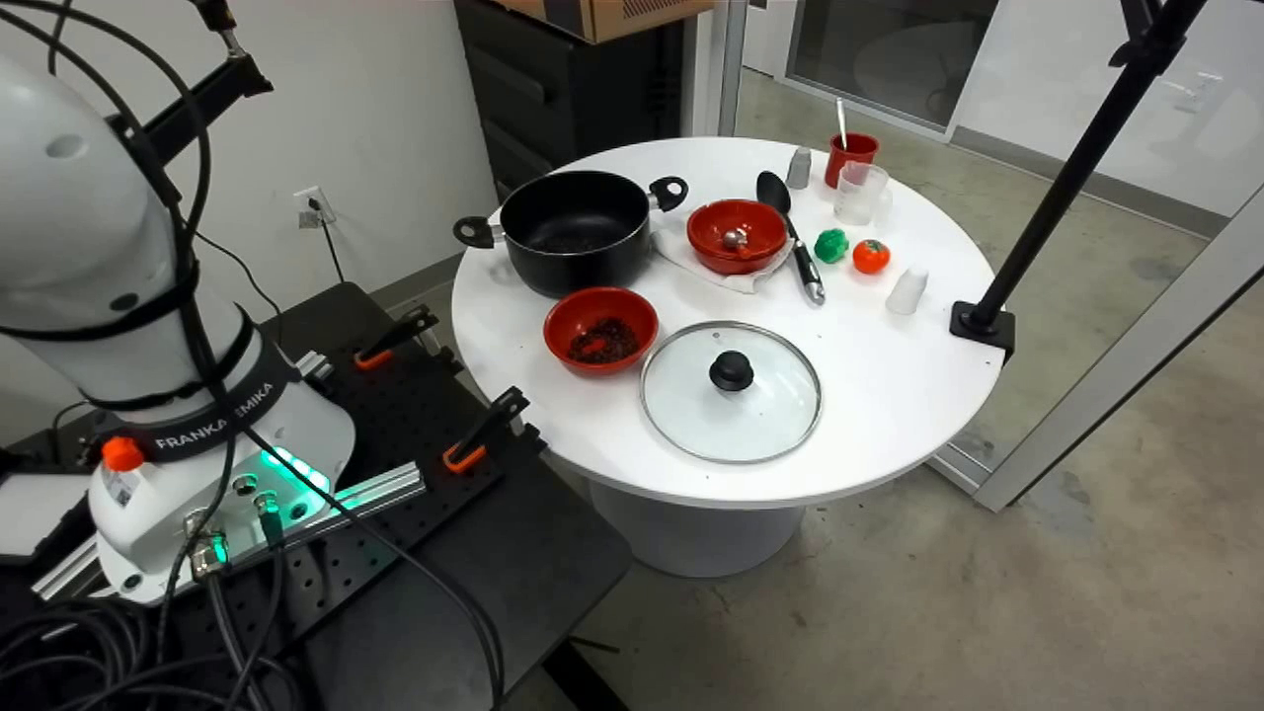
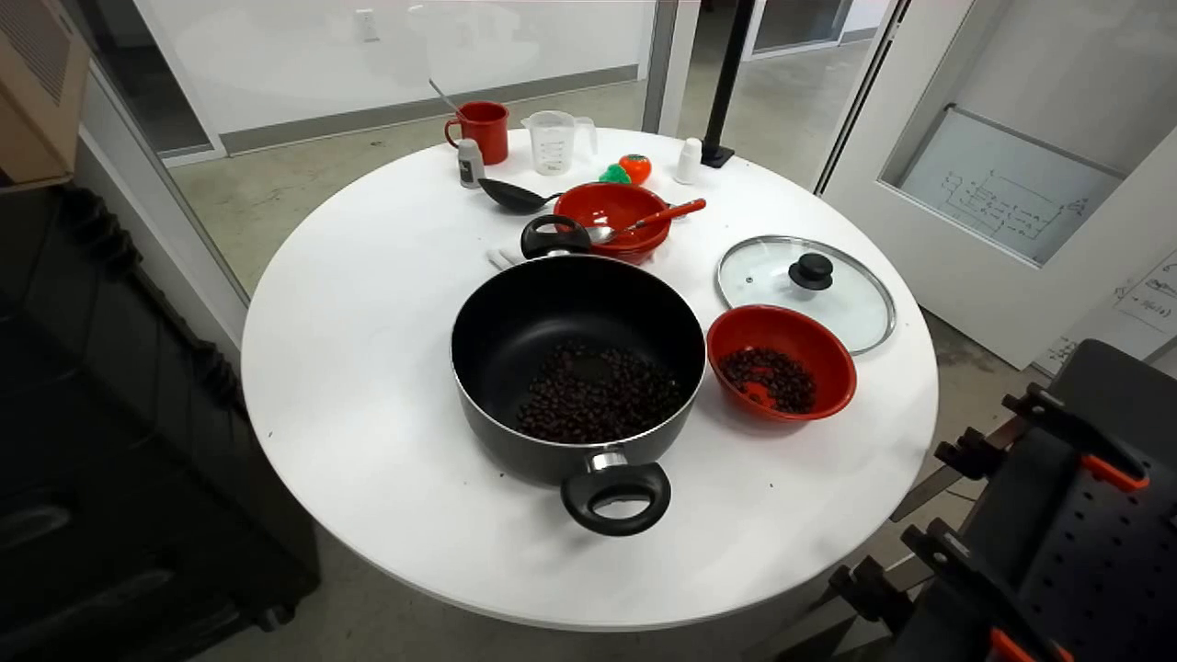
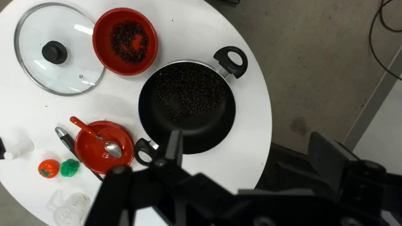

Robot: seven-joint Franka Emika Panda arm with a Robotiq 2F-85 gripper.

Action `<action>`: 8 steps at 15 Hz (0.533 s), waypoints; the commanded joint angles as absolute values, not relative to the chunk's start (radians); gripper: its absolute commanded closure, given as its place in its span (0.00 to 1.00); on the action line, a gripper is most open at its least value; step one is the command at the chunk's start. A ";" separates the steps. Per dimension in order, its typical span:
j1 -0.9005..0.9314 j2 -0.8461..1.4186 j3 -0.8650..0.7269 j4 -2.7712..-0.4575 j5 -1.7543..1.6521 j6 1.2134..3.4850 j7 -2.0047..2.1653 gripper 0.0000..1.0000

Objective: Pick up the lid and close the pot

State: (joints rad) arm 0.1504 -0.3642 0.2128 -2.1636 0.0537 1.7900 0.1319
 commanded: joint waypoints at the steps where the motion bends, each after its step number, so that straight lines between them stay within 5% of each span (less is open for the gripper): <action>1: 0.096 -0.286 0.144 -2.171 0.011 1.900 0.090 0.00; 8: -0.009 -0.045 0.007 -2.075 -0.003 1.942 0.001 0.00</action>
State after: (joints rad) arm 0.0144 -0.1608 0.0435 -2.1515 0.0034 1.9458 0.0385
